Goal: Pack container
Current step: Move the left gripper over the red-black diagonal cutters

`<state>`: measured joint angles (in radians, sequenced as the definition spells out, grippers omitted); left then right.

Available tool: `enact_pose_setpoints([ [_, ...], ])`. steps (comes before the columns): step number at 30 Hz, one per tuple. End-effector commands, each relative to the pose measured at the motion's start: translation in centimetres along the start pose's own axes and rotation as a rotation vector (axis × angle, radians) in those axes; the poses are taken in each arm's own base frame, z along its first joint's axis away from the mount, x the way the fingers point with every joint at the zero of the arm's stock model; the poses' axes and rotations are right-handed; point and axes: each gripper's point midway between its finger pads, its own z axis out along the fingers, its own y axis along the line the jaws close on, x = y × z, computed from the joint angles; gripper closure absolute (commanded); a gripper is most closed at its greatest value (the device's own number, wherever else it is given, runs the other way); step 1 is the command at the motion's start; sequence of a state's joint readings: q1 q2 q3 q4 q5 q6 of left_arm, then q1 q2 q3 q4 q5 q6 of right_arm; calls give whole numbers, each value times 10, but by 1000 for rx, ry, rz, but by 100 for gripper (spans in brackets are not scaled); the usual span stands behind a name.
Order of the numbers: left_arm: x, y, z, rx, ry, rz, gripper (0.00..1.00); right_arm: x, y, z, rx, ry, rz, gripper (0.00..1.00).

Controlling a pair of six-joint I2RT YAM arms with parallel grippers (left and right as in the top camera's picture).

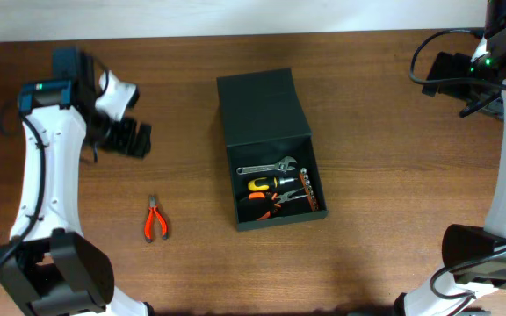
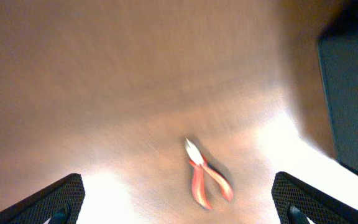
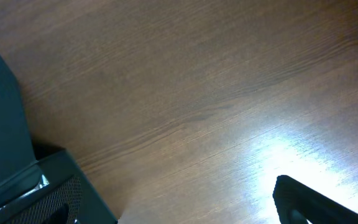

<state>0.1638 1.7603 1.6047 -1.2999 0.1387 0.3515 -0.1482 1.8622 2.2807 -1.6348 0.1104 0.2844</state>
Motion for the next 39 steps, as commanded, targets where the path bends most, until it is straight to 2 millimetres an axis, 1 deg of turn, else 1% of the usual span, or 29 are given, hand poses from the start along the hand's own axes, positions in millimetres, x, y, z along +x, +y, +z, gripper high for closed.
enact_pose_setpoints([
  [1,27,-26,26,166,90,-114,1,0,-1,-3,-2,-6,8,1],
  [3,45,-33,40,184,156,-155,0,0,-1,-3,-3,-6,7,1],
  [8,75,-42,62,200,260,-233,3,0,-1,-3,-2,-6,7,1],
  [12,93,-43,75,183,316,-293,11,0,-1,-3,-3,-6,8,1],
  [13,96,-44,76,186,327,-294,16,0,-1,-3,-2,-6,8,1],
  [15,102,-47,78,191,348,-295,20,0,-1,-3,-3,-6,8,1],
  [16,105,-48,79,193,359,-295,20,0,-1,-3,-2,-6,8,1],
  [18,107,-51,80,193,368,-288,20,0,-1,-3,-3,-6,7,1],
  [20,107,-52,83,182,368,-281,23,0,-1,-3,-3,-6,8,1],
  [26,117,-33,96,5,391,-323,23,0,-1,-3,-3,-6,8,1],
  [30,122,-35,103,3,399,-339,26,0,-1,-3,-2,-6,8,1],
  [33,125,-38,107,5,403,-332,26,0,-1,-3,-3,-6,8,1],
  [39,123,-48,111,-5,401,-313,29,0,-1,-3,-3,-6,8,1],
])
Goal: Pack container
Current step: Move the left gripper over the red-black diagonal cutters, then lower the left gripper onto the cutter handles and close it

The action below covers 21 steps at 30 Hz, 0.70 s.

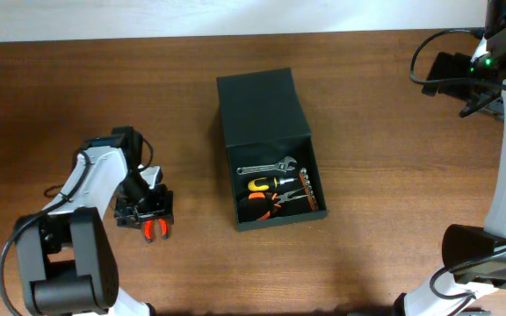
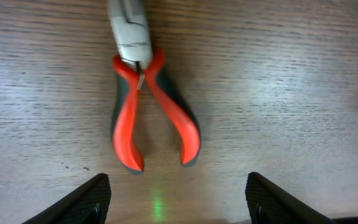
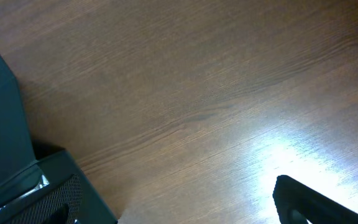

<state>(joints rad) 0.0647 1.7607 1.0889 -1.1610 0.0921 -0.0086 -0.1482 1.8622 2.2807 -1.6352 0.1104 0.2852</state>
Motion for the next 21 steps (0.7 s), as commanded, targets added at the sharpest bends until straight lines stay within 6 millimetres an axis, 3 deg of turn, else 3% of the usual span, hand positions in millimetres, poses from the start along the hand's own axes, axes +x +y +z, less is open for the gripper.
enact_pose_setpoints([
  [1,1,-6,4,-20,6,-21,29,0,-1,-3,-3,-6,7,1],
  [9,-3,-24,6,-41,-15,-24,28,0,-1,-3,-3,-6,7,1],
  [21,-13,-26,7,-33,-60,-139,32,0,-1,-3,-3,-6,7,1],
])
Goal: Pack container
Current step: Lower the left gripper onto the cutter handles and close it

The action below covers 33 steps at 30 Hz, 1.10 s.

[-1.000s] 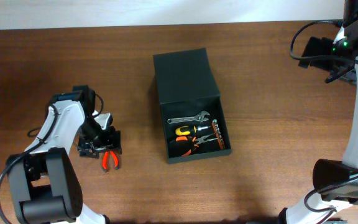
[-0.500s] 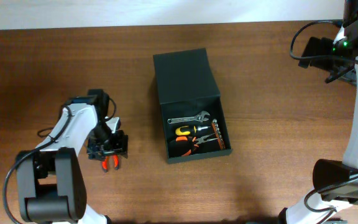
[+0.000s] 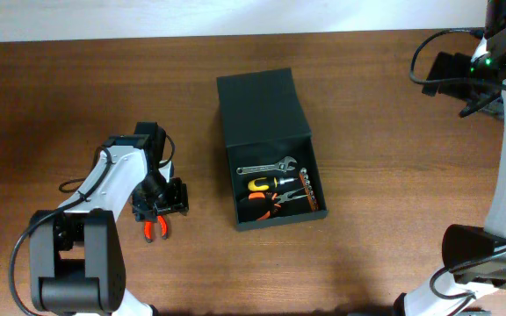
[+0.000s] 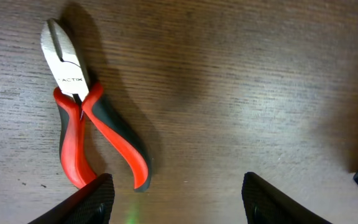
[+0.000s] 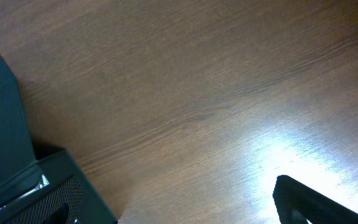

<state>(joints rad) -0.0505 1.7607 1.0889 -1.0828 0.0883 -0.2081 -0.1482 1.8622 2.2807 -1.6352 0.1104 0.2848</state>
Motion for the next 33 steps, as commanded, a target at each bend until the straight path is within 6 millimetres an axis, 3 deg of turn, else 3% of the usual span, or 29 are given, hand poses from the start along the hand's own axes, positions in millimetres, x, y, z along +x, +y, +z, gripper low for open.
enact_pose_setpoints([
  [1,3,3,4,-15,14,-71,32,0,-1,-3,-3,-6,7,1],
  [8,12,6,6,-33,44,-102,32,0,-1,-3,-3,-6,7,1],
  [15,26,12,22,-49,82,-119,31,0,-1,-3,-3,-6,7,1],
  [33,24,14,49,-37,34,-115,32,0,-1,-3,-3,-6,7,1],
])
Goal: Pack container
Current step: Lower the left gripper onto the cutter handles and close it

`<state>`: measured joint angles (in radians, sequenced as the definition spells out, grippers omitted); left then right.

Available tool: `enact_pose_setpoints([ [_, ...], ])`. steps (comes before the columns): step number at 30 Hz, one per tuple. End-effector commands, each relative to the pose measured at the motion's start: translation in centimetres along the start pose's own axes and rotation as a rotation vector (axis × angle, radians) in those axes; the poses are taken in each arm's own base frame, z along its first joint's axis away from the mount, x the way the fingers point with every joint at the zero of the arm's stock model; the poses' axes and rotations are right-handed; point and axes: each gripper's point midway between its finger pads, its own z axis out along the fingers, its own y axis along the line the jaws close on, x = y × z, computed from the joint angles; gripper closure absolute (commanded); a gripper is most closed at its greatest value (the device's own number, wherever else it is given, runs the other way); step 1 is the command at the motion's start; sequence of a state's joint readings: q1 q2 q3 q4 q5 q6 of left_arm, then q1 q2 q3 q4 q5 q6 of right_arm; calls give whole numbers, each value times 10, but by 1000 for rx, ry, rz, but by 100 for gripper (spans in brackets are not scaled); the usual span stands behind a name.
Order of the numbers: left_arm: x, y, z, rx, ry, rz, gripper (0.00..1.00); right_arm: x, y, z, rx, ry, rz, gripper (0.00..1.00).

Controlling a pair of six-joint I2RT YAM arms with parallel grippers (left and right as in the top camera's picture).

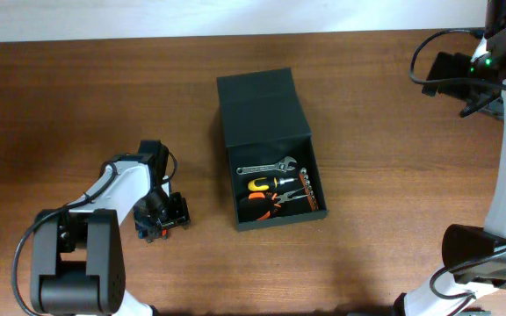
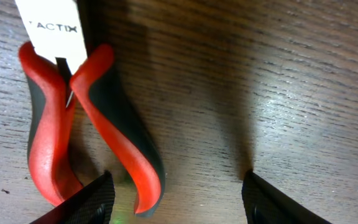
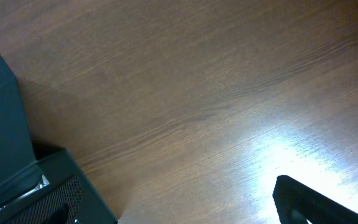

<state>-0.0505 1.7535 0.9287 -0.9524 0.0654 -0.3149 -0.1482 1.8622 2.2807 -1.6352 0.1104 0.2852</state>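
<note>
Red-and-black pliers (image 2: 86,118) lie on the wooden table, grey jaws pointing away. My left gripper (image 2: 176,202) is open and low over the handles. The right-hand handle lies just inside the left finger (image 2: 86,202); the other finger (image 2: 284,199) stands well to the right. From overhead the left gripper (image 1: 159,217) covers most of the pliers (image 1: 150,235). The dark box (image 1: 271,105) stands open mid-table with a wrench, screwdriver and other tools inside. My right gripper (image 1: 451,72) is open, far back right, holding nothing.
The box's lid lies folded back toward the far side. In the right wrist view the box's corner (image 3: 5,137) shows at the left, with bare wood under the open right gripper (image 3: 179,211). The table's far edge meets a white wall.
My left gripper has come closer to the pliers' handles, which now fill more of the left wrist view. The pliers lie where they were. The right arm has not moved.
My left gripper was first open at the table's back left, the pliers lying alone nearer the front. Then it was over the pliers, then a little to their right, and now it is low around the handles, still open. The right arm stayed still.
</note>
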Motion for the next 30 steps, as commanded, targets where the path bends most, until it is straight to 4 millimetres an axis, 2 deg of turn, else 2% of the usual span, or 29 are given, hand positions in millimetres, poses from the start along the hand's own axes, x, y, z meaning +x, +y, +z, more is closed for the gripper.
enact_pose_setpoints([
  [1,5,3,14,-9,12,-5,32,0,-1,-3,-3,-6,7,1],
  [14,-9,-2,14,10,-47,22,32,0,-1,-3,-3,-6,7,1],
  [25,-22,-3,13,6,-102,122,32,0,-1,-3,-3,-6,7,1],
  [30,-19,-4,13,13,-89,122,32,0,-1,-3,-3,-6,7,1],
])
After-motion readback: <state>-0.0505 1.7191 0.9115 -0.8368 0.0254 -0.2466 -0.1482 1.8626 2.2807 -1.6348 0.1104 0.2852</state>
